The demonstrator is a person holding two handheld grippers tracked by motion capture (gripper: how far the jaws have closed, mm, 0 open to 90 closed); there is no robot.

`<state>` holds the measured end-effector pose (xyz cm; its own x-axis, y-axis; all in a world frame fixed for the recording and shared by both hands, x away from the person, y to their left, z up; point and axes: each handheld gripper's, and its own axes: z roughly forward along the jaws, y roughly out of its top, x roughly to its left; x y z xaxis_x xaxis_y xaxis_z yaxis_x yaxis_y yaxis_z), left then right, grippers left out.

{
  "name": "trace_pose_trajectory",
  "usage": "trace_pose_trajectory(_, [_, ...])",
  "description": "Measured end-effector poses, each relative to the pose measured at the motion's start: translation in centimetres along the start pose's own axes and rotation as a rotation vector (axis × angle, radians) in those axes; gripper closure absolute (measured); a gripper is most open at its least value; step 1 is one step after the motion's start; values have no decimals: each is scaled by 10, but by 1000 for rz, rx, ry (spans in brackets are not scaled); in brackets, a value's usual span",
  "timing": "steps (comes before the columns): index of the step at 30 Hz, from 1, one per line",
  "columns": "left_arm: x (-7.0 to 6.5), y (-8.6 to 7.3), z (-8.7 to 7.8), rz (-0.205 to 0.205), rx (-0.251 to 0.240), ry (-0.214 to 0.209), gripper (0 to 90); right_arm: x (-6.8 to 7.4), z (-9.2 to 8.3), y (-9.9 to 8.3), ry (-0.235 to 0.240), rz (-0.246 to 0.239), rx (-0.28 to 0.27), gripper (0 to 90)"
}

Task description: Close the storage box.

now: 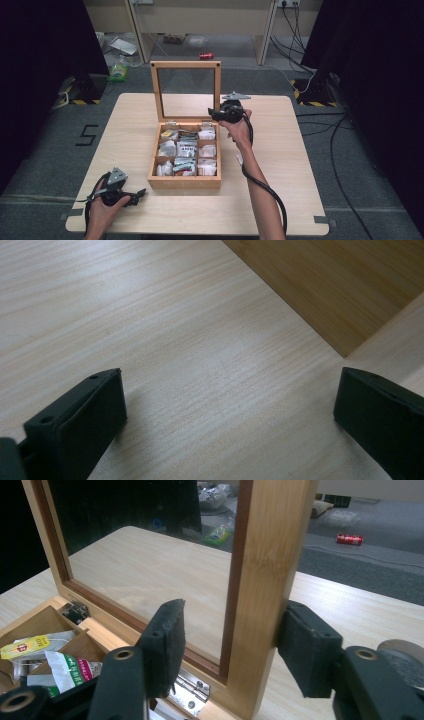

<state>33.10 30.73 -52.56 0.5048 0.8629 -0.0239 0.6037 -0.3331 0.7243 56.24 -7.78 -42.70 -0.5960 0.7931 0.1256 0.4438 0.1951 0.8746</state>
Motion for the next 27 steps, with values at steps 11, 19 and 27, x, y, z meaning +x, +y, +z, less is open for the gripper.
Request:
trace_pose_trajectory(11, [0, 0, 0, 0, 0, 0, 0, -2, -5, 1, 6, -20, -38, 531])
trace_pose_trajectory(19, [0, 0, 0, 1, 1, 0, 0, -2, -8, -1, 15, -15, -59, 559])
trace_pose_trajectory(27, [0, 0, 0, -1, 0, 0, 0, -4, -10, -4, 24, -27, -82, 582])
